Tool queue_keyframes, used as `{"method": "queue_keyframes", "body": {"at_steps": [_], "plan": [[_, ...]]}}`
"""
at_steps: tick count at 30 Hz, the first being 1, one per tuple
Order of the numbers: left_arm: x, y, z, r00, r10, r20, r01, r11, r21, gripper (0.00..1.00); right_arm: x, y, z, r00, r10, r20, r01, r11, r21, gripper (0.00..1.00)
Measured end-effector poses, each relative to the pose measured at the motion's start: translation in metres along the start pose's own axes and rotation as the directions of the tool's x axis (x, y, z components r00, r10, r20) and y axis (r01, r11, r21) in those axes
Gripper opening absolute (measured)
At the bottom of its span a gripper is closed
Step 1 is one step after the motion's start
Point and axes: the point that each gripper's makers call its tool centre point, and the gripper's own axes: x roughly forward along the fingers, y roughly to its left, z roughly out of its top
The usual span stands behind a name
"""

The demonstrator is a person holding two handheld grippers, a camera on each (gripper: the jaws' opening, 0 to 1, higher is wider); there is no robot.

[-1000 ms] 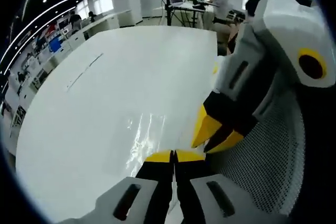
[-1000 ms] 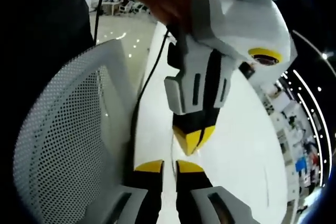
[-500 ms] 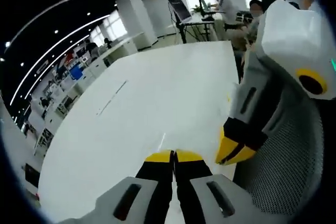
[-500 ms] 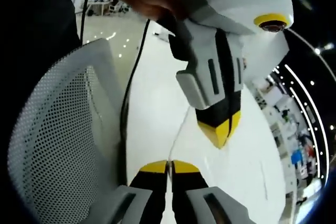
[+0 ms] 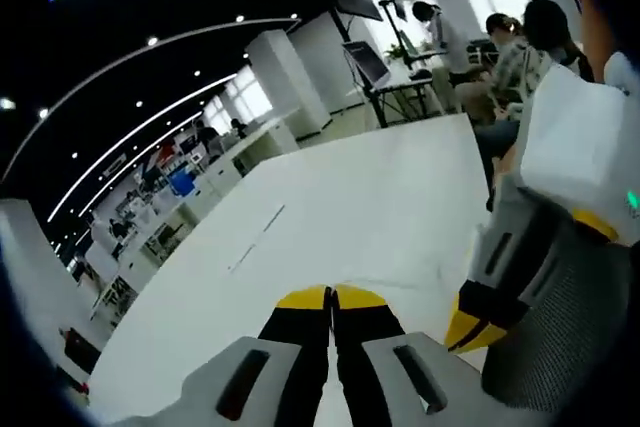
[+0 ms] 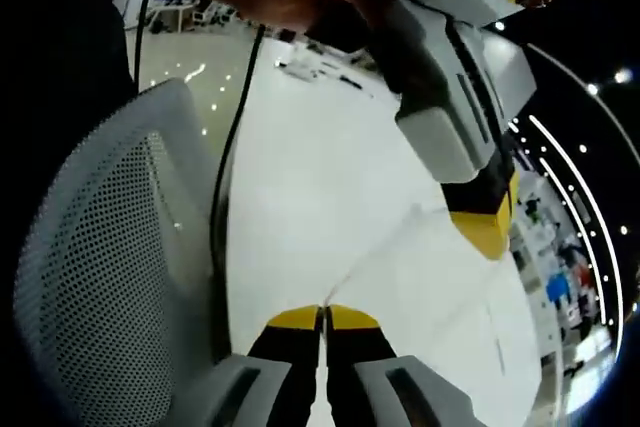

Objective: Open the resealable bag by pulling the two sides of the seal apart until the entire bag opening is separated and visibly accessible.

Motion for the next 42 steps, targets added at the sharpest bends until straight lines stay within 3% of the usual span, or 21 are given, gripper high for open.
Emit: {"method": "queue_keyframes", "body": {"at_steps": [4, 13, 18, 22, 26, 34, 42], "plan": [[-0.002, 0.005, 0.013, 0.998, 0.038, 0.041, -0.039, 0.999, 0.035, 0.0, -0.003, -0.009, 0.003, 0.999, -0.032, 0.012, 0.032, 0.999, -0.002, 0.0], [0.001, 0.001, 0.008, 1.0, 0.01, 0.027, -0.011, 0.998, 0.056, 0.0, -0.004, -0.012, -0.005, 0.999, -0.041, -0.004, 0.041, 0.999, 0.007, 0.0], [0.009, -0.013, -0.016, 0.997, -0.038, -0.067, 0.041, 0.998, 0.051, 0.0, -0.004, -0.016, -0.016, 0.998, -0.065, -0.01, 0.065, 0.995, 0.076, 0.0], [0.014, -0.023, -0.027, 0.995, -0.055, -0.085, 0.06, 0.997, 0.051, 0.0, -0.006, -0.016, -0.017, 0.998, -0.068, -0.005, 0.068, 0.99, 0.127, 0.0], [0.016, -0.037, -0.038, 0.988, -0.112, -0.108, 0.113, 0.994, 0.006, 0.0, -0.007, -0.012, -0.024, 0.998, -0.059, -0.012, 0.06, 0.978, 0.199, 0.02], [0.021, -0.044, -0.055, 0.979, -0.138, -0.153, 0.14, 0.99, 0.001, 0.0, -0.014, -0.004, -0.031, 0.998, -0.05, -0.028, 0.056, 0.963, 0.265, 0.07], [0.026, -0.047, -0.071, 0.971, -0.15, -0.185, 0.15, 0.989, -0.015, 0.0, -0.036, -0.008, -0.05, 0.991, -0.115, -0.067, 0.132, 0.909, 0.395, 0.14]]}}
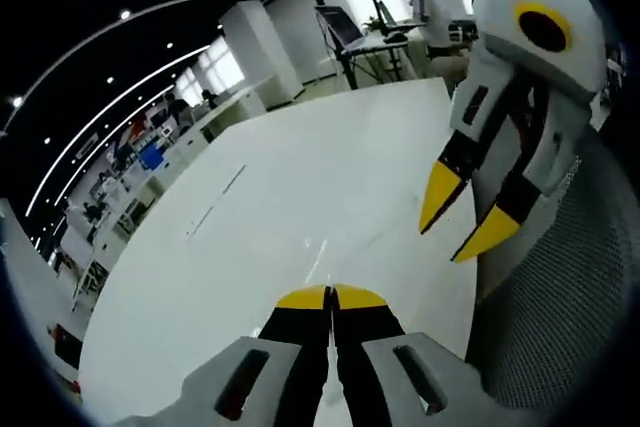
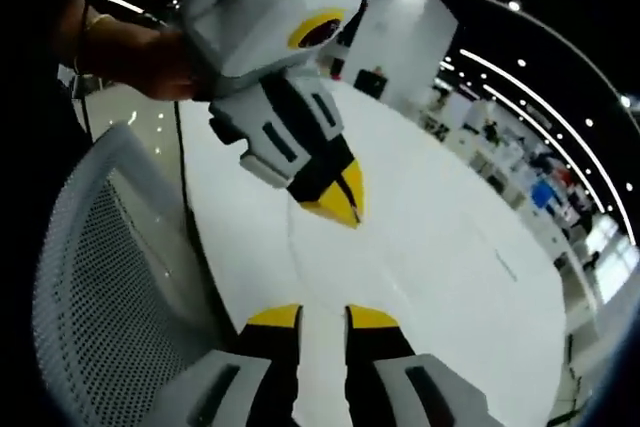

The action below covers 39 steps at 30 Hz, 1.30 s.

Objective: Open the resealable bag by pulling the two sides of the seal apart until the entire bag opening is separated and visibly accessible.

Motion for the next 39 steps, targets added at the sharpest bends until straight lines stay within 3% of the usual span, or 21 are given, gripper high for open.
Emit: {"method": "queue_keyframes", "body": {"at_steps": [8, 11, 19, 27, 36, 39], "plan": [[0.009, 0.013, -0.008, 1.0, 0.02, -0.022, -0.021, 0.999, -0.037, 0.0, -0.015, -0.013, -0.023, 0.999, -0.041, -0.021, 0.043, 0.994, 0.101, 0.23], [0.012, 0.019, -0.011, 0.999, 0.028, -0.027, -0.028, 0.999, -0.021, 0.0, -0.021, -0.018, -0.024, 0.999, -0.051, 0.013, 0.049, 0.987, 0.152, 0.23], [0.027, 0.032, -0.02, 0.998, 0.038, -0.05, -0.038, 0.999, -0.001, 0.0, -0.033, -0.024, -0.036, 0.996, -0.085, 0.004, 0.082, 0.97, 0.23, 0.24], [0.048, 0.051, -0.02, 0.997, 0.043, -0.065, -0.039, 0.998, 0.058, 0.0, -0.032, -0.029, -0.044, 0.995, -0.093, -0.022, 0.096, 0.964, 0.25, 0.25], [0.075, 0.074, -0.024, 0.994, 0.042, -0.097, -0.023, 0.981, 0.192, 0.0, -0.027, -0.03, -0.045, 0.996, -0.089, -0.027, 0.093, 0.951, 0.295, 0.26], [0.081, 0.083, -0.023, 0.995, 0.036, -0.097, -0.015, 0.978, 0.208, 0.0, -0.022, -0.024, -0.04, 0.998, -0.057, 0.015, 0.047, 0.922, 0.383, 0.29]]}}
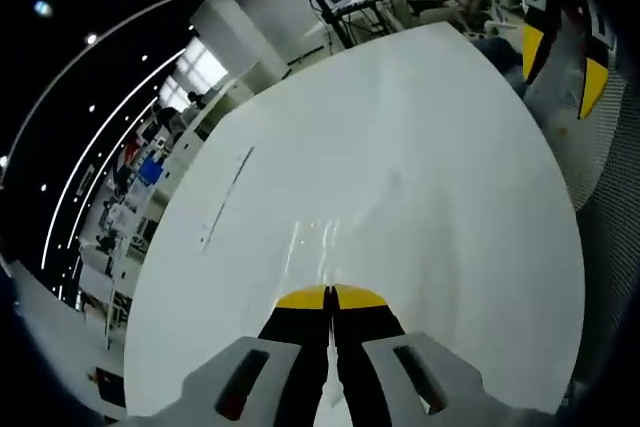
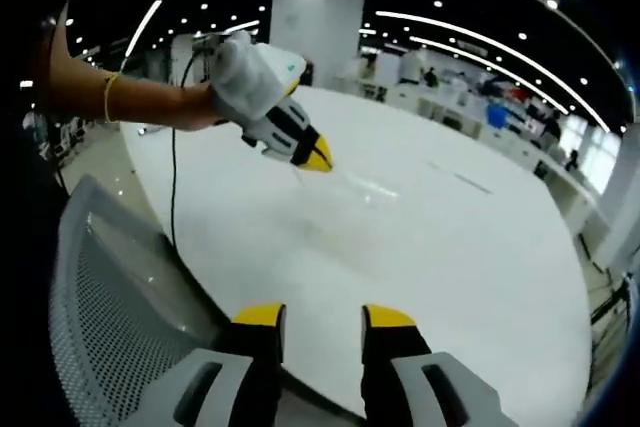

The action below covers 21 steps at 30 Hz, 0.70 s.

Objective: Open the resealable bag by pulling the two sides of the seal apart until the entire bag opening is separated and visibly accessible.

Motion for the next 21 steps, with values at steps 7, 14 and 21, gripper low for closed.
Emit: {"method": "queue_keyframes", "body": {"at_steps": [7, 14, 21], "plan": [[0.023, 0.022, -0.002, 1.0, -0.002, -0.014, 0.003, 0.998, 0.059, 0.0, 0.003, -0.001, -0.003, 1.0, 0.007, -0.006, -0.007, 0.998, 0.064, 0.46], [0.042, 0.04, -0.002, 1.0, 0.024, -0.016, -0.022, 0.989, 0.146, 0.0, 0.001, -0.003, -0.01, 0.999, -0.002, -0.033, 0.005, 0.996, 0.093, 0.61], [0.06, 0.045, -0.014, 0.998, 0.041, -0.046, -0.031, 0.978, 0.205, 0.0, 0.006, 0.009, -0.013, 0.999, 0.018, -0.047, -0.012, 0.993, 0.118, 0.6]]}}
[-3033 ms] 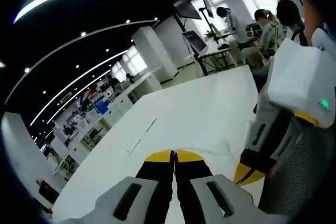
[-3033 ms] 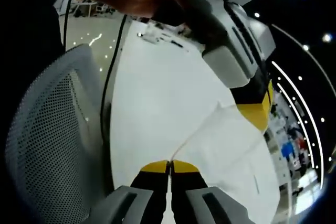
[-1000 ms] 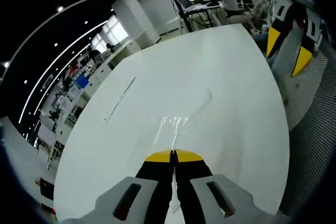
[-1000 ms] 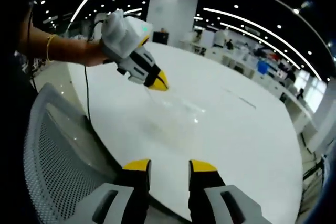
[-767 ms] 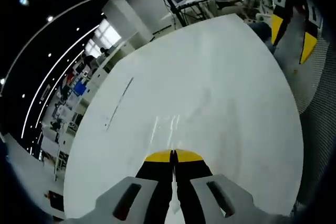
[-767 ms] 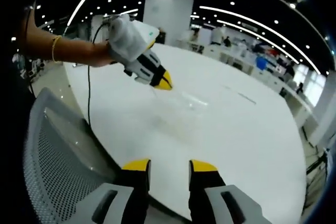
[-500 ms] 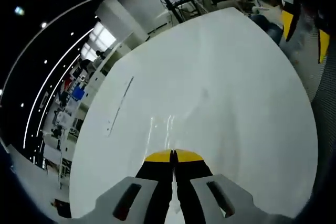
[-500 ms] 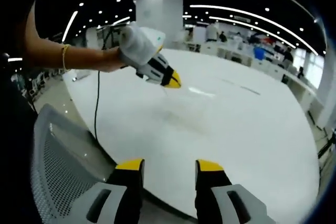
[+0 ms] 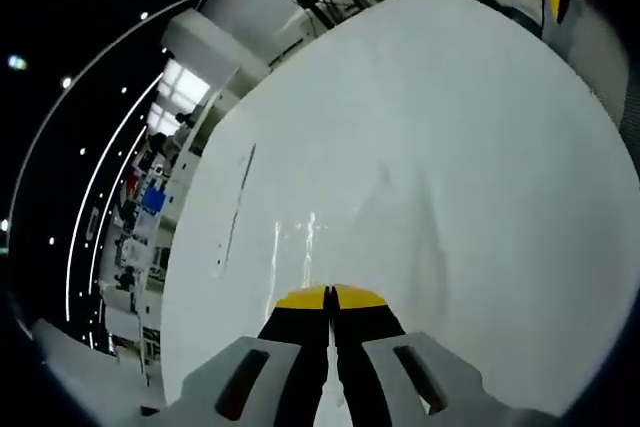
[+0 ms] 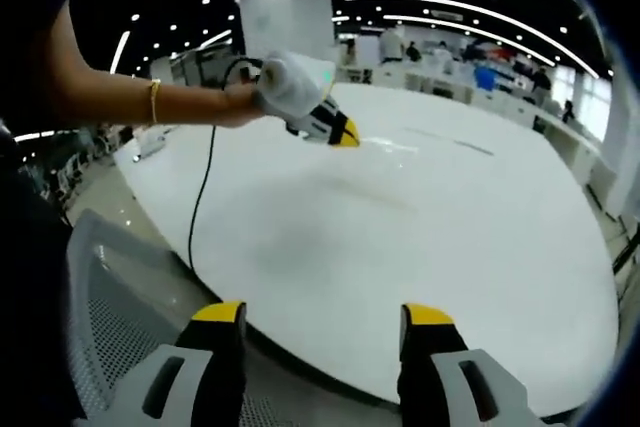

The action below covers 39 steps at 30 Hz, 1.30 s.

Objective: Open the resealable bag by pulling the two sides of the seal apart until the entire bag opening is separated and visibly accessible.

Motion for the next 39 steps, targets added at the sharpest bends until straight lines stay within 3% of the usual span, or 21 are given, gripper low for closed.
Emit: {"method": "queue_keyframes", "body": {"at_steps": [16, 20, 30, 33, 34, 39], "plan": [[0.019, -0.016, -0.015, 0.996, -0.071, -0.054, 0.069, 0.997, -0.044, 0.0, 0.004, -0.004, 0.006, 1.0, -0.012, 0.01, 0.012, 0.999, 0.045, 0.61], [0.017, -0.024, -0.014, 0.994, -0.097, -0.045, 0.093, 0.992, -0.09, 0.1, 0.002, -0.005, 0.002, 1.0, -0.016, 0.005, 0.015, 0.999, 0.05, 0.61], [-0.007, -0.034, -0.004, 0.994, -0.108, 0.008, 0.108, 0.976, -0.191, 0.28, 0.002, -0.004, 0.003, 1.0, -0.01, 0.01, 0.009, 0.999, 0.044, 0.62], [-0.019, -0.031, 0.0, 0.996, -0.09, 0.015, 0.091, 0.97, -0.226, 0.32, 0.002, -0.004, 0.008, 1.0, -0.008, 0.03, 0.007, 0.999, 0.031, 0.61], [-0.026, -0.026, 0.002, 0.998, -0.054, 0.023, 0.058, 0.964, -0.26, 0.31, 0.002, -0.004, 0.009, 0.999, -0.008, 0.036, 0.007, 1.0, 0.029, 0.61], [-0.052, -0.022, 0.008, 0.999, -0.024, 0.047, 0.036, 0.961, -0.273, 0.37, -0.001, -0.007, 0.014, 0.998, -0.015, 0.061, 0.013, 0.999, 0.03, 0.61]]}}
